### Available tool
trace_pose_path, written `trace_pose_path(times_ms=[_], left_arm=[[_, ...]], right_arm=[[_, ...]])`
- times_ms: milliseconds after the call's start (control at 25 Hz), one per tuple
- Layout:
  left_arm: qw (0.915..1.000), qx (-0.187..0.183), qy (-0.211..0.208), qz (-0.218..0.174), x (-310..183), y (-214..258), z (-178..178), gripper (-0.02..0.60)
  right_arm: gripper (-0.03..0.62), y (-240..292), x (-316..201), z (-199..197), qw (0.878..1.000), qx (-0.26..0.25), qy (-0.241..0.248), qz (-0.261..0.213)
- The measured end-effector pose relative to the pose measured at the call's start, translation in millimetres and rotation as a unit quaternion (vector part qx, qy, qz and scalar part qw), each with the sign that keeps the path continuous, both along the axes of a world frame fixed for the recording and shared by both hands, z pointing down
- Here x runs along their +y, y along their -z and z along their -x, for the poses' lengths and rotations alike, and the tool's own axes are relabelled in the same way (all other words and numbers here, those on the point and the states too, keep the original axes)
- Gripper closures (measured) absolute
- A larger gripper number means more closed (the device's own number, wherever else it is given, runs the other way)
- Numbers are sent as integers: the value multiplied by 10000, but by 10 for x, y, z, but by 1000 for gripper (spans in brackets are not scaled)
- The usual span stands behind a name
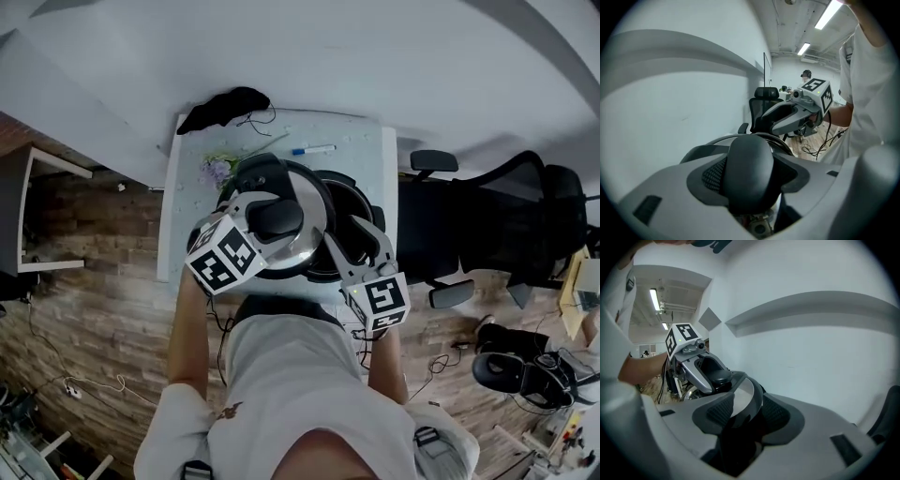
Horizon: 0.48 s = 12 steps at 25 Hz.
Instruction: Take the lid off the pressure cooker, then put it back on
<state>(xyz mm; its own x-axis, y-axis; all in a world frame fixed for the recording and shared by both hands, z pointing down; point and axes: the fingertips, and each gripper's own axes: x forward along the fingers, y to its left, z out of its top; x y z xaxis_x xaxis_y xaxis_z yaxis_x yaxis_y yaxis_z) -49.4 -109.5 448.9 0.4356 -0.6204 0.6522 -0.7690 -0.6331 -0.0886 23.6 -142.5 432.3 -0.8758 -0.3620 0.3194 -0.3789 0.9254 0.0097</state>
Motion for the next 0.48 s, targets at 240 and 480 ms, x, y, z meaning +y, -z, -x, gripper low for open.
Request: trace_pose_path(times_ms=[240, 480], left_arm=[[9993, 37, 379, -58, 211, 15, 309, 307], [9986, 135, 499, -125, 466, -6, 635, 307]], right_arm=[[398, -12, 143, 282, 9996, 70, 273, -25], [398, -2, 330, 570, 9994, 162, 301, -104]])
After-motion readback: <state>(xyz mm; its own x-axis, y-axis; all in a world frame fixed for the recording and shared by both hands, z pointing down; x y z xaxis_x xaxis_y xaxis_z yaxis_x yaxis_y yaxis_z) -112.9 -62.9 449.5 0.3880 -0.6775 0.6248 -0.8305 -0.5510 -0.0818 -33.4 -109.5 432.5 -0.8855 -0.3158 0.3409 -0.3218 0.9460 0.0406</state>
